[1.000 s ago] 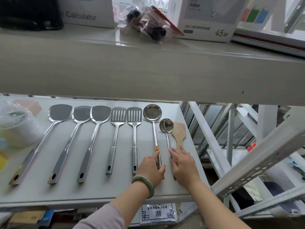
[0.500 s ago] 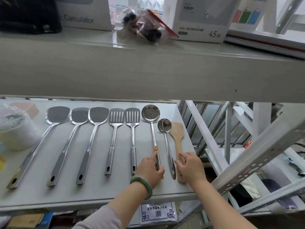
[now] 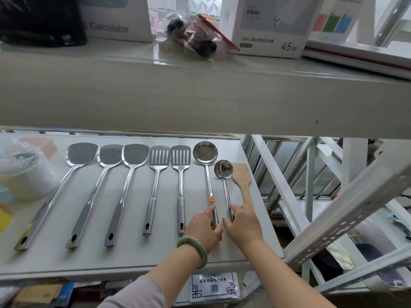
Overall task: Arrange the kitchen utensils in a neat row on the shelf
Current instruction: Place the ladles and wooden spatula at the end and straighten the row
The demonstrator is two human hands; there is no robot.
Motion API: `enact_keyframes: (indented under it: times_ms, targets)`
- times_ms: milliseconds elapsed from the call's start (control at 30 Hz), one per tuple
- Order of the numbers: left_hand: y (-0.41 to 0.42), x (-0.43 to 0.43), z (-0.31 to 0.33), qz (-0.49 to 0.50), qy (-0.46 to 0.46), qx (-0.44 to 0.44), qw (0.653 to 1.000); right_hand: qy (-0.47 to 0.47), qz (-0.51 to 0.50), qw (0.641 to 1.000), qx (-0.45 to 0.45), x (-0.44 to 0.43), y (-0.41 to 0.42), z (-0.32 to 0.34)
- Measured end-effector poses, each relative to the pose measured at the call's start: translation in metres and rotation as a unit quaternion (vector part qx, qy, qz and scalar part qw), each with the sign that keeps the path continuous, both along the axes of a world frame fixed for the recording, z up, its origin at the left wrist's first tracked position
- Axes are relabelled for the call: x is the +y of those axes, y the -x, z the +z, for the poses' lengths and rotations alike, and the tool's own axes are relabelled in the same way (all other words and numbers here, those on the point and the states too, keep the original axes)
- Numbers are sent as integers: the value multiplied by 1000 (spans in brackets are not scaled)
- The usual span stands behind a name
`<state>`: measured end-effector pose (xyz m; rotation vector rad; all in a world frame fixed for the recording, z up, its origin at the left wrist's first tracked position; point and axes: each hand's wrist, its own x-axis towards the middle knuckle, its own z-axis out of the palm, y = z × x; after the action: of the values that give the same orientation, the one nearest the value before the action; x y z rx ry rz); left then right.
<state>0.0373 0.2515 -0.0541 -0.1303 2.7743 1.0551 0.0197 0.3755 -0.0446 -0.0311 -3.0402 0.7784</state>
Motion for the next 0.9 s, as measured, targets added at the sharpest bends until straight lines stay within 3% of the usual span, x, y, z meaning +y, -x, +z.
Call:
enact_keyframes:
  times_ms: [400, 500, 600, 700, 900]
  targets:
    - [0, 3, 7, 2, 1, 1, 1000, -8, -11, 1000, 5, 5, 7, -7]
    - [-2, 3, 5, -15, 32, 6, 999, 9, -22, 999, 43, 2, 7, -7]
    - [-8, 0, 4, -14, 87, 60, 994, 45, 29, 996, 70, -8, 8, 0]
    - [-16, -12, 2, -6, 147, 102, 984, 27, 123, 991, 37, -20, 8, 2]
    - [-23, -49, -14, 23, 215, 52, 975, 14, 196, 979, -57, -38, 4, -11]
